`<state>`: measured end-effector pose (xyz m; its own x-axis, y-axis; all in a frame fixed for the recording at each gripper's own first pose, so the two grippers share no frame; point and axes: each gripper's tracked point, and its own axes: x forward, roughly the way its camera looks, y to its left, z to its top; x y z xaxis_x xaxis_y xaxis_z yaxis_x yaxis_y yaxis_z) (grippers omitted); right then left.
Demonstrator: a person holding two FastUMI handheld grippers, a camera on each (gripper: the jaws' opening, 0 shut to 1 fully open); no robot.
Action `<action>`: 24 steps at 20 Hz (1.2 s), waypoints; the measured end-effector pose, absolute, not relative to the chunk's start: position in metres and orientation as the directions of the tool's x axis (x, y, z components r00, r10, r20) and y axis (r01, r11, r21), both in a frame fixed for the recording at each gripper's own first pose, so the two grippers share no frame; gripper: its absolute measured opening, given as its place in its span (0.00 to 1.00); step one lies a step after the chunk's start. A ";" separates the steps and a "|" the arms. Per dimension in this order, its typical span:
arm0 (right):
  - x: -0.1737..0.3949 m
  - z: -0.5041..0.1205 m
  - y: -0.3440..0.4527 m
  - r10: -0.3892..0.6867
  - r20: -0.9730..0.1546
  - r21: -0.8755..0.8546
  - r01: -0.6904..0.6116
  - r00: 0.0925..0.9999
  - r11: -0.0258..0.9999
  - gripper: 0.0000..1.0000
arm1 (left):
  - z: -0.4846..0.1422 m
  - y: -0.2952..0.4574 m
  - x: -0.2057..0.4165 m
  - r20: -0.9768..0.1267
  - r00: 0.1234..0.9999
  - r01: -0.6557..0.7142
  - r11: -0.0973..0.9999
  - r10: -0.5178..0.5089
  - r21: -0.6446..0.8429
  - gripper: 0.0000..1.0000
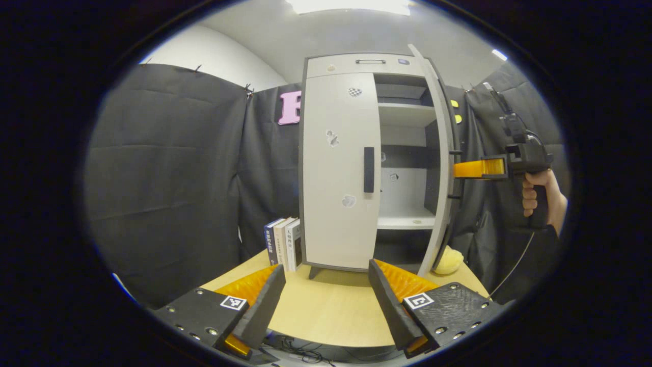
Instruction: Open the right door of the double-door shoe cabinet with the right hand, and open the left door with the left hand.
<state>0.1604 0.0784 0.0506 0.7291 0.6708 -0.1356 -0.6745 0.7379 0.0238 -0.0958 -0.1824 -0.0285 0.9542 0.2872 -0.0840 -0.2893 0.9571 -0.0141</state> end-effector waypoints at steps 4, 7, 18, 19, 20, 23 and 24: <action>0.158 0.051 0.069 0.662 -0.134 0.033 -0.664 0.737 0.747 0.08 | -0.024 -0.193 -0.090 -0.074 0.962 -0.266 0.964 0.264 -0.008 0.95; 0.158 0.051 0.060 0.642 -0.134 0.036 -0.644 0.755 0.764 0.08 | -0.021 -0.198 -0.087 -0.067 0.966 -0.252 0.968 0.251 -0.002 0.95; 0.169 0.054 0.014 0.545 -0.125 0.045 -0.544 0.829 0.838 0.07 | -0.027 -0.213 -0.075 -0.081 0.978 -0.191 0.982 0.191 0.007 0.95; 0.171 0.055 0.008 0.530 -0.125 0.040 -0.529 0.839 0.847 0.07 | -0.027 -0.213 -0.073 -0.083 0.979 -0.187 0.982 0.186 0.007 0.95; 0.173 0.054 0.005 0.510 -0.126 0.032 -0.510 0.851 0.860 0.07 | -0.027 -0.212 -0.072 -0.085 0.979 -0.183 0.983 0.183 0.007 0.95; 0.178 0.055 -0.007 0.489 -0.129 0.086 -0.482 0.863 0.872 0.06 | -0.027 -0.208 -0.066 -0.092 0.981 -0.169 0.986 0.169 0.003 0.95; 0.175 0.055 -0.002 0.487 -0.127 0.118 -0.474 0.864 0.872 0.05 | -0.028 -0.206 -0.062 -0.097 0.982 -0.161 0.987 0.161 0.000 0.95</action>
<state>0.1752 -0.0018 0.0553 0.8640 0.4871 -0.1270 -0.4745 0.8723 0.1178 -0.0625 -0.2058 -0.0278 0.9822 0.1607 -0.0972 -0.1615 0.9869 -0.0003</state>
